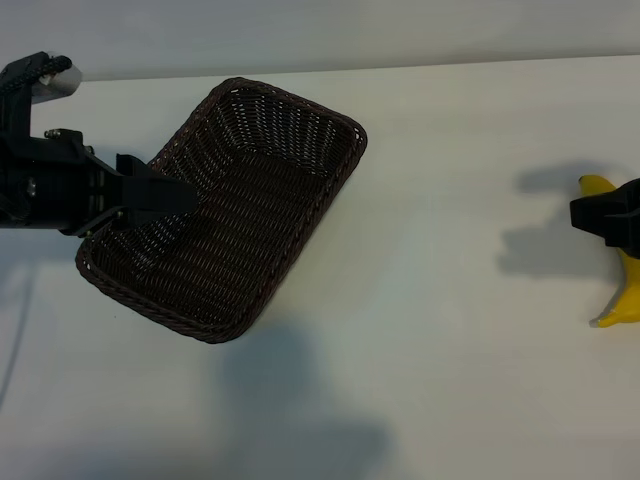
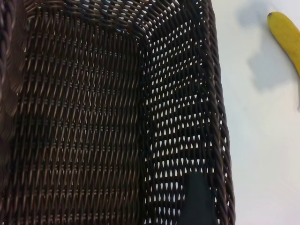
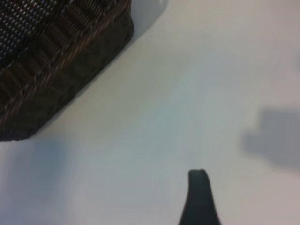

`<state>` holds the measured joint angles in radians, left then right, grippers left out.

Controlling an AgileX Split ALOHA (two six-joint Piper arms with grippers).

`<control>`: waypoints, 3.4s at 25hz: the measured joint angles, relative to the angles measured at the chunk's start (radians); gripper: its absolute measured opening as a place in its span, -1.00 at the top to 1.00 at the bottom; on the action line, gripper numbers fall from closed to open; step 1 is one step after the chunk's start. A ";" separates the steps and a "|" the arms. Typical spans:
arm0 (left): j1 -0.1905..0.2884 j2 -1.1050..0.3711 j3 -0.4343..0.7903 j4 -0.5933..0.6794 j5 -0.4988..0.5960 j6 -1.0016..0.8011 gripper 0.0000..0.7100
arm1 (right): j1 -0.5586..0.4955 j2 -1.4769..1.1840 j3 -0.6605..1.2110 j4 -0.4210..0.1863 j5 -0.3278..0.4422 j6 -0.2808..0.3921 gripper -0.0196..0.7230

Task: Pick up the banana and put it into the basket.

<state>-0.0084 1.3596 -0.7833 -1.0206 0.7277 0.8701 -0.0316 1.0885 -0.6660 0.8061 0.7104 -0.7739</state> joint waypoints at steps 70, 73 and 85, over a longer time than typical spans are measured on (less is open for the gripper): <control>-0.123 -0.054 0.165 0.600 -0.115 -1.645 -0.58 | 0.000 0.000 0.000 0.030 -0.011 0.000 -0.46; -0.156 -0.009 0.165 0.598 -0.164 -1.644 -0.58 | 0.000 0.000 0.000 0.030 -0.011 0.000 -0.46; -0.176 0.153 0.166 0.597 -0.356 -1.674 -0.58 | 0.000 0.000 0.000 0.031 -0.013 0.000 -0.46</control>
<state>-0.1843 1.5126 -0.6169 -0.4236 0.3714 -0.8036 -0.0316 1.0885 -0.6660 0.8373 0.6972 -0.7739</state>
